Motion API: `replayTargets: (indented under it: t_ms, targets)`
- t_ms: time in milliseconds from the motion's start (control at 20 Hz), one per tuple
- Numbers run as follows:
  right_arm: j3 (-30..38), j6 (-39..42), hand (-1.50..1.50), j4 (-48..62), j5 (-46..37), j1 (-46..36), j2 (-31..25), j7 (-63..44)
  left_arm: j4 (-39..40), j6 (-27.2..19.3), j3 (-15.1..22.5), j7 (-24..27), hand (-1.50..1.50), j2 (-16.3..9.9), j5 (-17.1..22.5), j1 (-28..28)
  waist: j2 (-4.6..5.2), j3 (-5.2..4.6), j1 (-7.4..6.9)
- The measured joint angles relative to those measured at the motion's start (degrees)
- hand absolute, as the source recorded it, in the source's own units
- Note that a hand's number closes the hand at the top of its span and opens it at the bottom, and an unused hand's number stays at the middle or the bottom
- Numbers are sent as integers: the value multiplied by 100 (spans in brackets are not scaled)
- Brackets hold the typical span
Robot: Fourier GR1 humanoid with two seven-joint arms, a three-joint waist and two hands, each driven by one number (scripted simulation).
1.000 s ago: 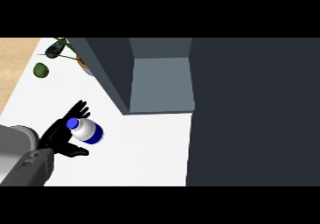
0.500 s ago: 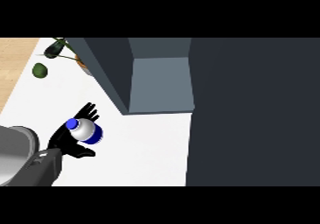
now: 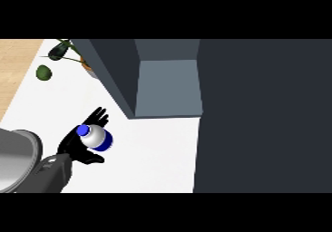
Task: Pick up the bottled water, place it into the cabinet and close the cabinet
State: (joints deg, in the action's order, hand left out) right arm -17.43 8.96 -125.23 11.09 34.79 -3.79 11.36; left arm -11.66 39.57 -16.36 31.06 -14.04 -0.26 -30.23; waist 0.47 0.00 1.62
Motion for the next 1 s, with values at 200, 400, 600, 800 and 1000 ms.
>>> replayTargets:
  t_ms: [200,400,600,800,1000]
  targets:
    - [20,66,-150,22,54,83,-58,63,-49,94,32,-54,150,20,7,7,-4,8,18]
    - [104,138,-150,49,148,156,-120,149,-131,175,161,-73,150,125,-75,0,0,-5,28]
    - [126,61,-150,-10,186,63,-102,15,-142,208,201,-70,150,217,-78,4,10,-14,20]
    - [156,63,-150,47,156,72,-126,59,-196,200,215,-128,150,293,-45,-32,-1,-15,-1]
    - [45,38,-150,169,41,97,-68,180,-276,-36,147,24,150,349,32,23,-4,-15,-12]
